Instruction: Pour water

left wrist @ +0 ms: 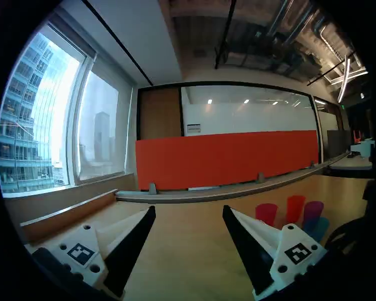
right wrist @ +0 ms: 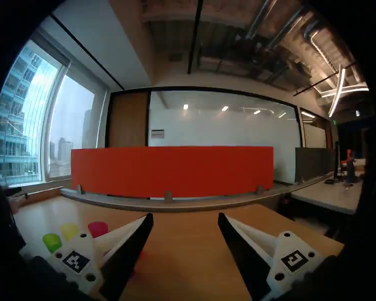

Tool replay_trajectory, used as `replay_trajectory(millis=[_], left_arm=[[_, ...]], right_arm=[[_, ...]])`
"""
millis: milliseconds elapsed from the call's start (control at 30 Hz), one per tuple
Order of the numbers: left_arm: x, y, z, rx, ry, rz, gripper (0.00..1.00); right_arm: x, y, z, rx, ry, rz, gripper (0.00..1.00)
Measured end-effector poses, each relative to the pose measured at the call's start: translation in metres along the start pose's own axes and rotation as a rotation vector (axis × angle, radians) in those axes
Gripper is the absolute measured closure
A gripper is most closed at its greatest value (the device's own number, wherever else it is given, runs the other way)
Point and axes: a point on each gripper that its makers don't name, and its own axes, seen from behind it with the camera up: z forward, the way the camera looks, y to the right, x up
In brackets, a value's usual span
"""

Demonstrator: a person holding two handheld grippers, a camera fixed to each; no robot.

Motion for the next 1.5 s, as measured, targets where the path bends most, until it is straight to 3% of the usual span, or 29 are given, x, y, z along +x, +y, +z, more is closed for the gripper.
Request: replay_trajectory(millis=[400,1500], left_arm=[[-0.031,0.004,0.003,0.003,-0.023,-0.021,0.0],[-0.057,0.004,0.009,-0.009,-0.073,-0.062,0.0]], right_arm=[[0.003,0.003,-0.002,-0.017,0.001,0.0,0.0],[0.005,0.009,-0.007,-0.029,0.008,0.014,0.0]])
